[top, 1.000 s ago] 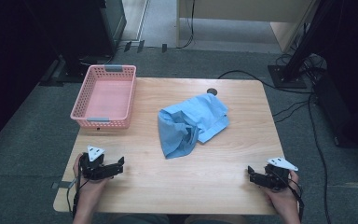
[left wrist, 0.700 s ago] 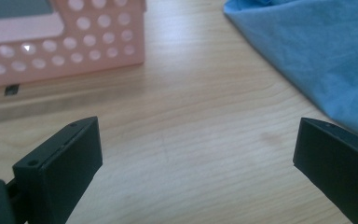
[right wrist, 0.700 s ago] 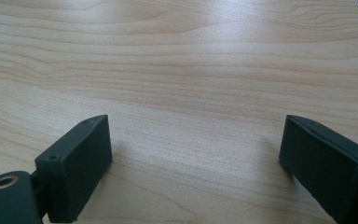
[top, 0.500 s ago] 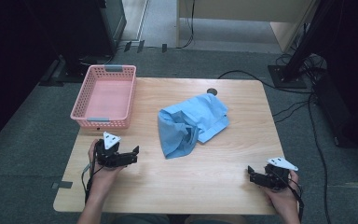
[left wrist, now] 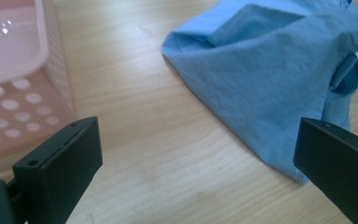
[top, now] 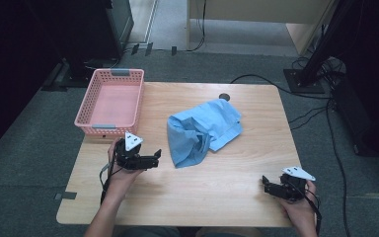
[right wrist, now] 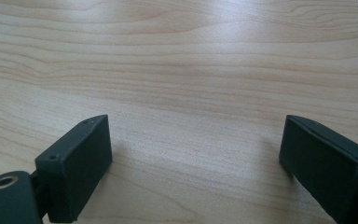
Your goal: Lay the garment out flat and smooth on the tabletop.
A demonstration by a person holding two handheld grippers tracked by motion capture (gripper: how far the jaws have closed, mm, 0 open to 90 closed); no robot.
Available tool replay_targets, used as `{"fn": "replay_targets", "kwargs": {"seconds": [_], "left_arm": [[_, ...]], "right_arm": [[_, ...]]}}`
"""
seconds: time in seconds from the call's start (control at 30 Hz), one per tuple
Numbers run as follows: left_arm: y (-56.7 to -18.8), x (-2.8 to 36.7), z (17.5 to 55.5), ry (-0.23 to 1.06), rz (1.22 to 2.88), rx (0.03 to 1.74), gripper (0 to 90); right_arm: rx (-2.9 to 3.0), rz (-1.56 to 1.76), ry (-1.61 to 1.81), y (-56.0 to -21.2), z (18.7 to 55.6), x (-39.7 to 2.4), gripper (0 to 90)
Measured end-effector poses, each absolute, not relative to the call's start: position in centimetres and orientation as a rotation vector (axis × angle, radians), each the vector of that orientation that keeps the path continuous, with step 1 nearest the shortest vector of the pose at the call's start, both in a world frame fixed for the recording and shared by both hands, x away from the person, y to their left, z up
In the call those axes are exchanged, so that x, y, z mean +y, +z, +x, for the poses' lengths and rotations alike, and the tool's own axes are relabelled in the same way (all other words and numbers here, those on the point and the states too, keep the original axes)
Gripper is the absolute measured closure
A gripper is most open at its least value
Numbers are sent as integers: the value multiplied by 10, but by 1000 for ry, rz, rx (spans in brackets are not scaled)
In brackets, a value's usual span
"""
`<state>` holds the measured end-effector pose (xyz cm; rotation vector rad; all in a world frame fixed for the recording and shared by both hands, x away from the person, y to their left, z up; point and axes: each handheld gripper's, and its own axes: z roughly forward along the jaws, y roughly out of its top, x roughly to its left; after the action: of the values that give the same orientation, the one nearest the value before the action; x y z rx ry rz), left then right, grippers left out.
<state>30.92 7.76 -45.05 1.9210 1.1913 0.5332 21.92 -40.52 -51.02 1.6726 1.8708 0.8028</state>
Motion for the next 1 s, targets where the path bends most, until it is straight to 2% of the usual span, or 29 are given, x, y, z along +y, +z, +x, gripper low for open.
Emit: {"fn": "replay_targets", "kwargs": {"seconds": [0.2, 0.53, 0.73, 1.0], "left_arm": [[-460, 79, 305, 499, 1934, 1203, 15], [-462, 84, 305, 487, 1924, 1207, 15], [-461, 87, 305, 487, 1912, 1215, 15], [-461, 90, 306, 482, 1902, 1222, 15]], "right_arm": [[1874, 1691, 785, -508, 219, -405, 92], [1852, 1688, 850, -477, 227, -399, 93], [1875, 1648, 908, -452, 245, -387, 93], [1913, 1608, 955, -435, 264, -371, 93]]}}
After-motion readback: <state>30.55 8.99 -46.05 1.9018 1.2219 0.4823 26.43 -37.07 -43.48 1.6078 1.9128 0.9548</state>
